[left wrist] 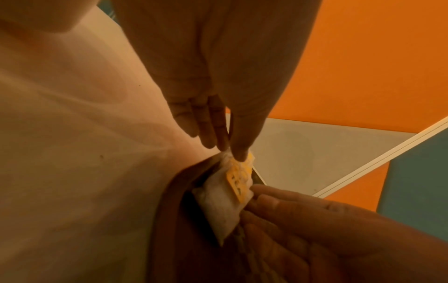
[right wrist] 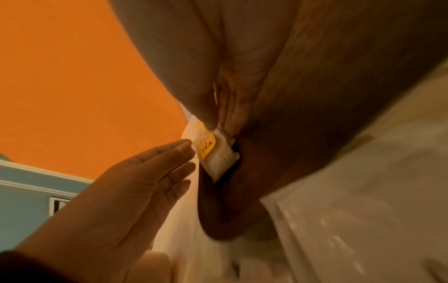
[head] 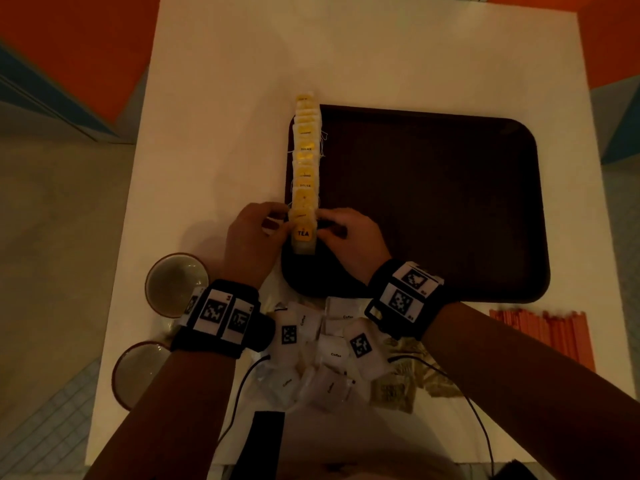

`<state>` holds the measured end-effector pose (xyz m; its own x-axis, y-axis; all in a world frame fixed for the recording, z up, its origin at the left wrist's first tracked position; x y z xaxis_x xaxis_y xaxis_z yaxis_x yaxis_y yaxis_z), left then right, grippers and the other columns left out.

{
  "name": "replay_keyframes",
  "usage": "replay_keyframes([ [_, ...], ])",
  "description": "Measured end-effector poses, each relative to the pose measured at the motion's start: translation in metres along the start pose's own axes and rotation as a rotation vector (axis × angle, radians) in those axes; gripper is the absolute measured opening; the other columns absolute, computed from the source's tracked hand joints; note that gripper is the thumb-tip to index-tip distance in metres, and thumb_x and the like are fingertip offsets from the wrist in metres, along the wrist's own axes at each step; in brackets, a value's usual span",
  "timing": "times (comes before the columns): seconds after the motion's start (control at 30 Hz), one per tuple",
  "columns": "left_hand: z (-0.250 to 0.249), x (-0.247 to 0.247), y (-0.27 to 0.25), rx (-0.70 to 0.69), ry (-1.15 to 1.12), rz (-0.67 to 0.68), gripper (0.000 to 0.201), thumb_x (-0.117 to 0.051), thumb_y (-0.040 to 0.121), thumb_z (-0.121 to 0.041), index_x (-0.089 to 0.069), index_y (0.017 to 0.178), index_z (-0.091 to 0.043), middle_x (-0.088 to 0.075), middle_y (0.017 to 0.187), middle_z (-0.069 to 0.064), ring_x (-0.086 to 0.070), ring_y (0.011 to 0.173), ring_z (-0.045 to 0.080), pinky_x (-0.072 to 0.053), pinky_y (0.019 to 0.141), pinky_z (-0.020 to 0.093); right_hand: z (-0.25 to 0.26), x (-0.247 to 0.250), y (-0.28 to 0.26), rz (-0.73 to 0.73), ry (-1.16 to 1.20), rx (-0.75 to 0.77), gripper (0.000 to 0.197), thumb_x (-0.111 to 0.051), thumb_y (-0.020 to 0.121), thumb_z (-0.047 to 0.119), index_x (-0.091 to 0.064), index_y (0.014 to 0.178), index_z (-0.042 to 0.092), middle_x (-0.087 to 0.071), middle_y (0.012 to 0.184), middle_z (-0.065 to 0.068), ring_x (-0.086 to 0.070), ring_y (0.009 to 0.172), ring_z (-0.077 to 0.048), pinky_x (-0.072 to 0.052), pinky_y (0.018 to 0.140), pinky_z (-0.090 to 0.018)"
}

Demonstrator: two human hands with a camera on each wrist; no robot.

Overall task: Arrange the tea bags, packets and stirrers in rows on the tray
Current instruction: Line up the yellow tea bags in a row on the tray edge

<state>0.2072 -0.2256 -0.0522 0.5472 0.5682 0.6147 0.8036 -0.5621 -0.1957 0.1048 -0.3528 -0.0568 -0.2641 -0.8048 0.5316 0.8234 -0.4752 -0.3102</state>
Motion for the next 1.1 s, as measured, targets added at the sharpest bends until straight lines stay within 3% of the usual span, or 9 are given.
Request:
replay_keyframes([
  [0.1, -0.004, 0.001, 0.004, -0.033, -0.061, -0.055, 0.03, -0.068, 0.084, -0.021, -0.063, 0.112, -0.012, -0.062, 0.11, 0.007, -0.059, 0.09, 0.013, -0.046, 0.075, 0.012, -0.002, 0.007, 0.009, -0.093, 0.05, -0.03, 0.044, -0.059, 0.087, 0.007, -0.051, 0.13, 0.009, -0.052, 0.133, -0.009, -0.056, 0.113, -0.016, -0.039, 0.095, -0.016],
  [0.23, -0.008, -0.006, 0.01, -0.046, -0.039, -0.026, 0.03, -0.068, 0.084, -0.02, -0.064, 0.113, -0.011, -0.063, 0.114, 0.008, -0.061, 0.095, 0.019, -0.049, 0.082, 0.025, 0.001, 0.002, 0.016, -0.044, 0.081, -0.005, 0.044, -0.059, 0.087, 0.006, -0.051, 0.13, 0.01, -0.051, 0.135, -0.009, -0.054, 0.116, -0.017, -0.04, 0.096, -0.016],
  [0.3, -0.009, -0.006, 0.01, -0.039, -0.04, -0.025, 0.031, -0.067, 0.084, -0.019, -0.064, 0.114, -0.012, -0.062, 0.114, 0.004, -0.06, 0.094, 0.017, -0.049, 0.082, 0.024, 0.001, -0.002, 0.015, -0.025, 0.111, -0.011, 0.042, -0.059, 0.087, 0.006, -0.053, 0.129, 0.009, -0.053, 0.133, -0.009, -0.055, 0.116, -0.018, -0.043, 0.098, -0.021],
  [0.47, -0.018, 0.01, -0.01, -0.102, -0.055, -0.04, 0.028, -0.064, 0.087, -0.015, -0.062, 0.115, -0.015, -0.055, 0.105, -0.007, -0.055, 0.089, 0.008, -0.044, 0.073, 0.01, -0.01, 0.025, -0.002, -0.06, 0.135, -0.075, 0.038, -0.06, 0.087, 0.005, -0.056, 0.124, 0.009, -0.057, 0.127, -0.006, -0.056, 0.106, -0.008, -0.042, 0.088, -0.006],
  [0.63, -0.014, 0.01, -0.066, -0.086, 0.016, 0.13, 0.022, -0.062, 0.086, -0.011, -0.064, 0.106, -0.02, -0.054, 0.094, -0.017, -0.055, 0.081, 0.0, -0.041, 0.069, 0.004, -0.021, 0.047, -0.059, 0.194, -0.004, -0.098, 0.031, -0.063, 0.085, 0.008, -0.061, 0.114, 0.017, -0.063, 0.104, 0.004, -0.057, 0.087, 0.002, -0.043, 0.075, 0.0],
  [0.77, 0.003, -0.005, -0.104, -0.129, 0.147, 0.246, 0.028, -0.07, 0.079, -0.022, -0.066, 0.107, -0.017, -0.061, 0.102, -0.003, -0.056, 0.093, 0.02, -0.045, 0.082, 0.029, -0.044, 0.042, -0.109, 0.289, -0.181, -0.194, 0.02, -0.062, 0.086, 0.016, -0.061, 0.105, 0.022, -0.059, 0.097, 0.008, -0.056, 0.085, -0.004, -0.044, 0.066, -0.007],
  [0.87, 0.013, -0.011, -0.116, -0.073, 0.219, 0.252, 0.044, -0.079, 0.072, -0.023, -0.063, 0.112, -0.015, -0.062, 0.11, 0.004, -0.054, 0.101, 0.024, -0.034, 0.087, 0.025, -0.049, 0.036, -0.132, 0.235, -0.215, -0.226, 0.016, -0.063, 0.086, 0.026, -0.057, 0.101, 0.026, -0.057, 0.095, 0.007, -0.058, 0.086, -0.011, -0.049, 0.071, -0.019],
  [1.0, 0.009, -0.023, -0.121, -0.08, 0.342, 0.245, 0.058, -0.081, 0.065, -0.032, -0.057, 0.117, -0.02, -0.062, 0.113, 0.002, -0.052, 0.103, 0.029, -0.037, 0.084, 0.035, -0.043, 0.017, -0.146, 0.249, -0.265, -0.219, 0.038, -0.064, 0.083, 0.034, -0.05, 0.117, 0.025, -0.054, 0.116, 0.003, -0.05, 0.105, -0.015, -0.045, 0.091, -0.031],
  [1.1, 0.004, -0.026, -0.122, -0.078, 0.423, 0.217, 0.048, -0.075, 0.071, -0.036, -0.057, 0.114, -0.026, -0.064, 0.107, -0.001, -0.048, 0.106, 0.028, -0.032, 0.083, 0.038, -0.04, -0.001, -0.144, 0.23, -0.299, -0.166, 0.041, -0.068, 0.079, 0.037, -0.048, 0.114, 0.025, -0.05, 0.121, 0.002, -0.043, 0.114, -0.016, -0.037, 0.091, -0.025],
])
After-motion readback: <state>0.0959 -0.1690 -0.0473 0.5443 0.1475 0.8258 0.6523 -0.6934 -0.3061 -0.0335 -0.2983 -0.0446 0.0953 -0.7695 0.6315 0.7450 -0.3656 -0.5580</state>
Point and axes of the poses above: each hand's wrist, its own y-axis towards the middle knuckle, its own x-axis out of the back of the hand, z = x × y, the point moved 7 cm from there along y, towards the middle knuckle
